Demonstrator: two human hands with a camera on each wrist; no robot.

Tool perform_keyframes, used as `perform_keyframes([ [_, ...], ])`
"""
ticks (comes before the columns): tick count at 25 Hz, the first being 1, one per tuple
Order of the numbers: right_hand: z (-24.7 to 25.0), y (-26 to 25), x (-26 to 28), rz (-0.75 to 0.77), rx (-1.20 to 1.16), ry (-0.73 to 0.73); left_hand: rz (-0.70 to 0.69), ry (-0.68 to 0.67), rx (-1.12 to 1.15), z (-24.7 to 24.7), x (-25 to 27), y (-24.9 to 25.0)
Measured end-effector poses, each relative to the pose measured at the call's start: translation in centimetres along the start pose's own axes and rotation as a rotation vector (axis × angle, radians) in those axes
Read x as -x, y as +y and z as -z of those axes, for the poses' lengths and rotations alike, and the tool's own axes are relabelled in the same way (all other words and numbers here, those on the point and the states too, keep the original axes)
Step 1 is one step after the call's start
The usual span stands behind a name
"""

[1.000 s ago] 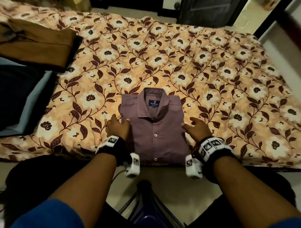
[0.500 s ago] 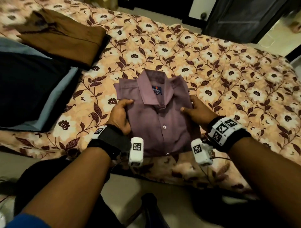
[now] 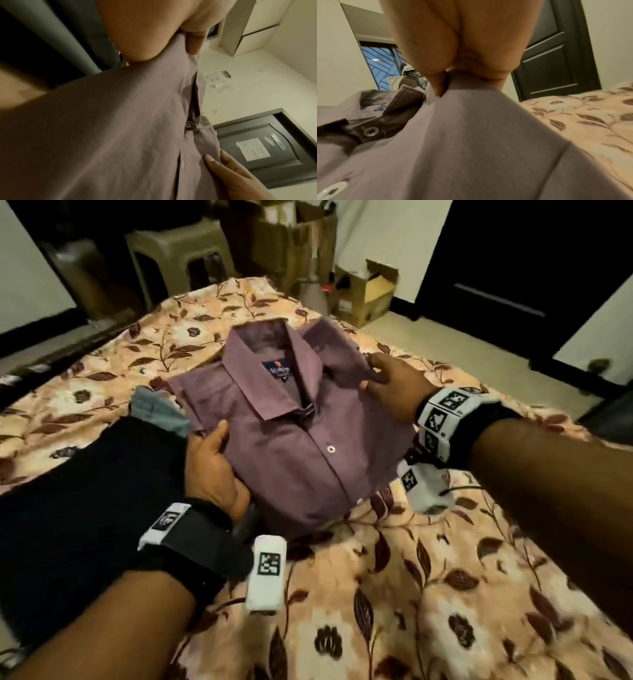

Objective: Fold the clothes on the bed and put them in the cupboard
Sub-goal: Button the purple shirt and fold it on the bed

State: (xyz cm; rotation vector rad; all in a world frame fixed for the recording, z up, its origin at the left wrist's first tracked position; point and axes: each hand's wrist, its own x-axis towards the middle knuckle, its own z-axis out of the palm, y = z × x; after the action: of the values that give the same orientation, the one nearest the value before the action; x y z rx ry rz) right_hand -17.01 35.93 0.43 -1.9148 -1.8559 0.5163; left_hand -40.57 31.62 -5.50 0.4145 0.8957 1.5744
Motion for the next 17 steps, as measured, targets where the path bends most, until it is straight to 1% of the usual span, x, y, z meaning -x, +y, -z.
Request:
perform_keyframes([
  [1,0.0,-1.2,-3.1,0.023,0.008,0.032,-0.048,0.048,0.004,-0.6,-2.0,0.4],
  [2,-0.4,-2.1,-6.2,0.028,0.012,0.056,-0.104,0.128,-0.037,-0.8,-4.3,0.6],
  [3,-1.1,-2.8,-8.5,0.021,0.029,0.065,-0.137,0.208,-0.109,-0.8,-6.3,0.6],
  [4,-2.4,-2.8,-9.9,0.007,0.059,0.048,-0.147,0.252,-0.212,-0.3,-7.8,0.4],
  [5,-4.4,-2.7,-11.3,-0.008,0.129,-0.018,-0.134,0.259,-0.329,0.6,-9.9,0.3],
  [7,-9.3,-1.9,-11.7,-0.084,0.294,-0.294,-0.073,0.263,-0.624,2.3,-12.5,0.1],
  [8,-11.1,-1.4,-11.4,-0.124,0.362,-0.391,-0.101,0.262,-0.768,2.7,-13.3,0.3],
  [9,-12.5,-1.3,-11.2,-0.176,0.392,-0.456,-0.208,0.239,-0.916,3.0,-13.6,0.5],
  [10,-13.5,-1.0,-11.1,-0.22,0.399,-0.479,-0.352,0.204,-1.085,3.0,-13.7,0.7],
  [12,-13.7,-1.3,-10.9,-0.241,0.414,-0.456,-0.637,0.102,-1.531,2.3,-13.5,0.6],
  [13,-13.3,-1.7,-10.9,-0.218,0.425,-0.43,-0.712,0.016,-1.72,2.1,-14.1,0.4],
  [14,-13.1,-1.9,-10.9,-0.189,0.424,-0.402,-0.721,-0.103,-1.843,2.0,-15.0,0.0],
  [15,-13.0,-2.3,-10.7,-0.157,0.413,-0.365,-0.687,-0.215,-1.925,2.0,-16.0,-0.6],
  [16,-13.2,-2.9,-10.2,-0.122,0.393,-0.344,-0.638,-0.292,-1.981,2.4,-16.7,-1.2],
  [17,-13.5,-3.5,-9.5,-0.09,0.391,-0.357,-0.574,-0.335,-2.014,2.9,-17.3,-1.8],
])
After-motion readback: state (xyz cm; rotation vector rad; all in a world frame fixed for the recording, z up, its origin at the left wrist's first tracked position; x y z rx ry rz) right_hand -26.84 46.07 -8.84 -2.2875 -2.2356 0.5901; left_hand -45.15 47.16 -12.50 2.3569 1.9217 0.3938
